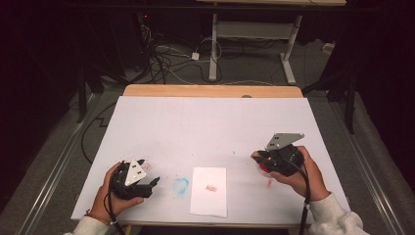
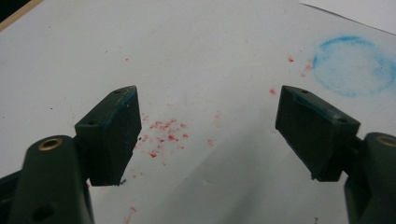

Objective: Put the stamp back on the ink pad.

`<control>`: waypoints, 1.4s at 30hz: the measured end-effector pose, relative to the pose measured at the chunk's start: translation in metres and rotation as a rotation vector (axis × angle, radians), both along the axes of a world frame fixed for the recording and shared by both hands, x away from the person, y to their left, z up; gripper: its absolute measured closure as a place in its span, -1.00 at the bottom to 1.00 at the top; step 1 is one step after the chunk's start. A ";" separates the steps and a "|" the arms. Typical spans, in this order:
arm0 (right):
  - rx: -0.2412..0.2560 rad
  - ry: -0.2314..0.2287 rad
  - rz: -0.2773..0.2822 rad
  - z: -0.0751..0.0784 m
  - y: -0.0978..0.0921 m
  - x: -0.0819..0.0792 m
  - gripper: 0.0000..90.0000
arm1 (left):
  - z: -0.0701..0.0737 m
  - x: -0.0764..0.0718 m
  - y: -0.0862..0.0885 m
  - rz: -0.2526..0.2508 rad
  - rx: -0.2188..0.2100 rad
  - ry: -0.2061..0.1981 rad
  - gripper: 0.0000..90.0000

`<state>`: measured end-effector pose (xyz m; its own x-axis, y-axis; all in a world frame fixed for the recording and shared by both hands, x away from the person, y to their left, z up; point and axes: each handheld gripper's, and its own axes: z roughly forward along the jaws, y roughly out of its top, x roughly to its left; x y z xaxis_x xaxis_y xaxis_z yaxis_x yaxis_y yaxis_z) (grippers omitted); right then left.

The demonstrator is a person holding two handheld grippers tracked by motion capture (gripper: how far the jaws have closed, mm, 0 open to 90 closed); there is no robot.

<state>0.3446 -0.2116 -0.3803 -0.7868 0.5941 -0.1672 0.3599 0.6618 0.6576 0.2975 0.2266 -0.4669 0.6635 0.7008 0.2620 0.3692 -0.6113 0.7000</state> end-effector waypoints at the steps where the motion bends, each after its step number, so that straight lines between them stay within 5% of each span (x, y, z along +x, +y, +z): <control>1: 0.001 0.003 -0.002 0.000 -0.002 0.000 0.69 | 0.000 0.000 0.000 -0.001 0.001 0.000 -0.52; 15: -0.057 0.025 -0.066 -0.013 -0.019 0.008 0.69 | 0.000 0.000 0.000 -0.003 0.002 0.003 -0.52; 42: -0.146 0.149 -0.145 -0.050 -0.034 0.034 0.69 | -0.002 0.000 -0.002 -0.006 0.009 0.022 -0.52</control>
<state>0.3786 -0.2457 -0.4307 -0.7177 0.6804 -0.1482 0.5435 0.6804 0.4916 0.2974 0.2247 -0.4688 0.6737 0.6942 0.2533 0.3809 -0.6200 0.6860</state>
